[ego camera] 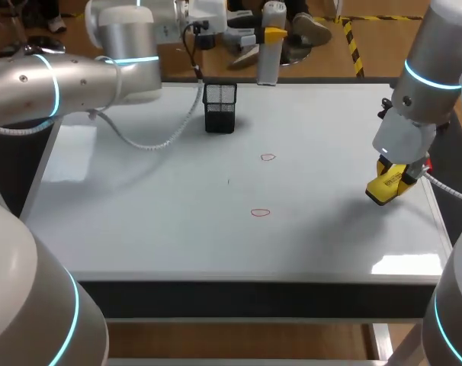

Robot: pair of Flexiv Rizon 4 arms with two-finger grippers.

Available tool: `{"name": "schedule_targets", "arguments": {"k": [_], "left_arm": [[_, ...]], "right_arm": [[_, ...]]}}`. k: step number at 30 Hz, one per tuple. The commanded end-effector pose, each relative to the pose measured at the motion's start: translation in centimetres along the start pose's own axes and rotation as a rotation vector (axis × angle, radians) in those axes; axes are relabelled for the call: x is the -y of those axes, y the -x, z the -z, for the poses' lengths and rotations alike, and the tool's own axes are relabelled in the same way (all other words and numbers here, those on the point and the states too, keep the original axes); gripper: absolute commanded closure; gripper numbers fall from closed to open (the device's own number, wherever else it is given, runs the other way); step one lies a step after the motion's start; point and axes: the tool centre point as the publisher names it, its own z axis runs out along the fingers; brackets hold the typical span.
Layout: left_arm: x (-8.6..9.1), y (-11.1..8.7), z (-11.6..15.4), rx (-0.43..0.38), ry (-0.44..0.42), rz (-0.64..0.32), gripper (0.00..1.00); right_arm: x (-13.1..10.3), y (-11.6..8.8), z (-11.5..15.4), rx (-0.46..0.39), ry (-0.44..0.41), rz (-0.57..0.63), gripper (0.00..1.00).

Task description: Pick up the inspection probe, press it on each red-marked spot on the whiteboard one by one, put down the probe, pick up the eraser, and wipe off all the red marks.

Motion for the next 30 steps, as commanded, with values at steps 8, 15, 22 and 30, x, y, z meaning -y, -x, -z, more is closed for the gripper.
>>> {"name": "schedule_targets", "arguments": {"k": [8, 15, 22, 30], "left_arm": [[-0.1, 0.4, 0.2, -0.045, -0.002, 0.003, 1.00], [-0.1, 0.4, 0.2, -0.045, -0.002, 0.003, 1.00], [-0.1, 0.4, 0.2, -0.045, -0.002, 0.003, 1.00], [-0.1, 0.4, 0.2, -0.045, -0.002, 0.003, 1.00]], "right_arm": [[0.1, 0.0, 0.1, -0.002, -0.002, 0.001, 1.00], [0.1, 0.0, 0.1, -0.002, -0.002, 0.001, 1.00], [-0.5, 2.2, 0.5, -0.023, -0.017, 0.063, 1.00], [-2.9, 7.6, 1.4, -0.062, -0.045, 0.224, 1.00]]}}
